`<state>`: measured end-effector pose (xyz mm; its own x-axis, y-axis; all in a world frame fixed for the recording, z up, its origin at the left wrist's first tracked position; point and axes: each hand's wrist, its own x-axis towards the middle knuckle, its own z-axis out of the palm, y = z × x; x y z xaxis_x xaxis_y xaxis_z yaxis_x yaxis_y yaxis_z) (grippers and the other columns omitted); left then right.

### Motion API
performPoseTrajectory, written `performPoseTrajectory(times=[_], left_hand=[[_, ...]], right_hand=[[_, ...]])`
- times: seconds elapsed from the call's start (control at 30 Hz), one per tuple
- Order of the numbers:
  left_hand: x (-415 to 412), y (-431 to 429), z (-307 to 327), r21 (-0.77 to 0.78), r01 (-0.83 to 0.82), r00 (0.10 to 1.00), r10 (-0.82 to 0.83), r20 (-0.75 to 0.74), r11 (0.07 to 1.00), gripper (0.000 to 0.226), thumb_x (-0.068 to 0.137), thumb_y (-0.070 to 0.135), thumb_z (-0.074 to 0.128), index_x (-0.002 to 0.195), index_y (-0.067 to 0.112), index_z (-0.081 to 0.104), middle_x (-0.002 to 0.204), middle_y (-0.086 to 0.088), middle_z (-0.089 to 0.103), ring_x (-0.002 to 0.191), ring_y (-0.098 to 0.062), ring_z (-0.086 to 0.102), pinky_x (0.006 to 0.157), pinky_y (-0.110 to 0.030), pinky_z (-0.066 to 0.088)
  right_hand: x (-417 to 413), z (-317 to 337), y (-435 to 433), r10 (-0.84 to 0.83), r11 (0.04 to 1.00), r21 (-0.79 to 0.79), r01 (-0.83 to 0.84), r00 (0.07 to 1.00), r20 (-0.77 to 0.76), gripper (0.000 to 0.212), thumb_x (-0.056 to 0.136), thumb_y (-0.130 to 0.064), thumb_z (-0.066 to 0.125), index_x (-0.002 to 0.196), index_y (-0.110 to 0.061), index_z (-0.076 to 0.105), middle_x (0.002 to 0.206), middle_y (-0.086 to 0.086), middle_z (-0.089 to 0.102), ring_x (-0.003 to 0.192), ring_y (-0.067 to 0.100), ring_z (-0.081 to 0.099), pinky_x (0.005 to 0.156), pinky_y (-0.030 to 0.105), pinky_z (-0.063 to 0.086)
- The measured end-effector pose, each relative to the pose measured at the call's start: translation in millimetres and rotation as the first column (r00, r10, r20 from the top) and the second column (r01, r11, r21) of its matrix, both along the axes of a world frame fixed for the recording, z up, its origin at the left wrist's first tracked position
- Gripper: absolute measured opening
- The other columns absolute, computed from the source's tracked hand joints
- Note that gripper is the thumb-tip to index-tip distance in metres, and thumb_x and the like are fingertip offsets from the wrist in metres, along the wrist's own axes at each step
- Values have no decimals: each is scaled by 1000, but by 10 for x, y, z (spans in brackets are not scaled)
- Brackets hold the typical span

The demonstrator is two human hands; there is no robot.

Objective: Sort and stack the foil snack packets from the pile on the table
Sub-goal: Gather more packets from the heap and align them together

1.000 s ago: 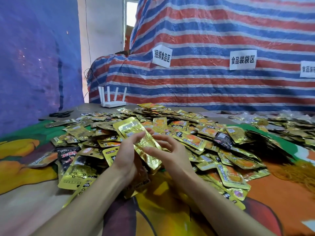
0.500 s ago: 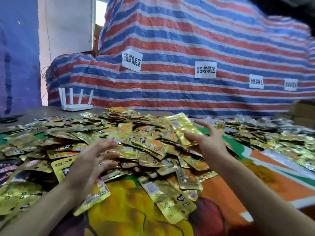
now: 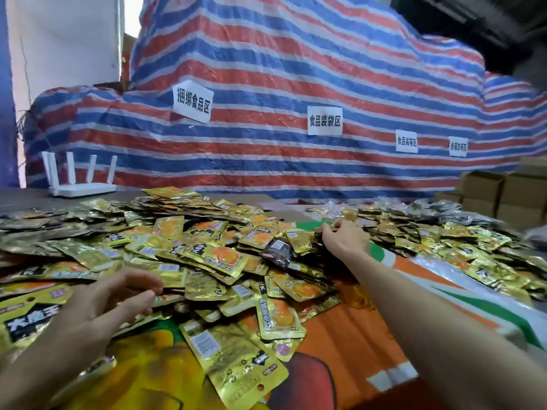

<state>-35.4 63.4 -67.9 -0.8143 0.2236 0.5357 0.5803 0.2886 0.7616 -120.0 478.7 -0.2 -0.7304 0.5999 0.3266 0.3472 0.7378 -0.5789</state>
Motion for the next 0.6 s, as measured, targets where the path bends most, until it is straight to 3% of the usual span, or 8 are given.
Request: performPoseTrajectory(times=[0.07, 0.13, 0.27, 0.37, 0.43, 0.5, 0.6], left_hand=[[12, 16, -27, -49, -11, 1000, 10, -16, 999, 42, 75, 64, 63, 108, 38, 71, 100, 10, 74, 87, -8, 70, 69, -19, 59], [48, 51, -24, -64, -36, 999, 33, -36, 997, 24, 85, 55, 71, 104, 41, 72, 99, 13, 73, 90, -4, 69, 70, -10, 54], [186, 143, 88, -110, -79, 995, 72, -66, 991, 22, 82, 40, 62, 102, 45, 68, 100, 20, 69, 89, 1, 63, 65, -20, 52], [262, 214, 205, -108, -140, 981, 123, -150, 984, 27, 92, 25, 65, 112, 42, 62, 102, 21, 64, 95, 0, 61, 75, -21, 47], [276, 219, 292, -135, -198, 968, 172, -182, 971, 28, 93, 21, 67, 117, 36, 62, 104, 19, 63, 95, 0, 60, 78, -20, 47], [285, 169, 362, -214, -252, 959, 214, -186, 944, 25, 91, 23, 69, 114, 33, 63, 109, 19, 61, 95, 2, 58, 79, -21, 47], [352, -4, 463, -460, -316, 949, 283, -142, 830, 27, 88, 31, 71, 112, 33, 60, 111, 16, 57, 96, 0, 54, 83, -30, 47]], right_hand=[[16, -18, -19, -54, 998, 16, 53, 998, 29, 60, 98, -57, 45, 136, -12, 54, 147, 21, 45, 136, 39, 39, 112, 49, 35], [37, -14, -30, -63, 998, -13, 63, 997, 43, 60, 99, -55, 44, 136, -10, 53, 150, 21, 42, 139, 39, 34, 114, 50, 32], [143, 41, -108, -78, 997, 7, 78, 991, 106, 60, 99, -55, 43, 134, -7, 52, 148, 21, 44, 139, 40, 34, 114, 53, 28], [258, 83, -368, -66, 986, 155, 59, 997, 41, 61, 98, -52, 47, 140, -8, 45, 152, 24, 36, 143, 42, 28, 116, 59, 20], [349, 93, -656, 117, 972, 221, -85, 984, -134, 59, 96, -49, 54, 140, -12, 46, 147, 19, 44, 138, 37, 36, 115, 59, 25], [483, 115, -991, 438, 888, 239, -392, 880, -182, 52, 93, -42, 63, 137, -17, 53, 134, 9, 58, 125, 28, 51, 110, 53, 39], [630, 30, -1479, 719, 651, 253, -716, 688, 98, 59, 86, -31, 70, 141, -25, 51, 138, 4, 57, 127, 23, 51, 108, 45, 42]])
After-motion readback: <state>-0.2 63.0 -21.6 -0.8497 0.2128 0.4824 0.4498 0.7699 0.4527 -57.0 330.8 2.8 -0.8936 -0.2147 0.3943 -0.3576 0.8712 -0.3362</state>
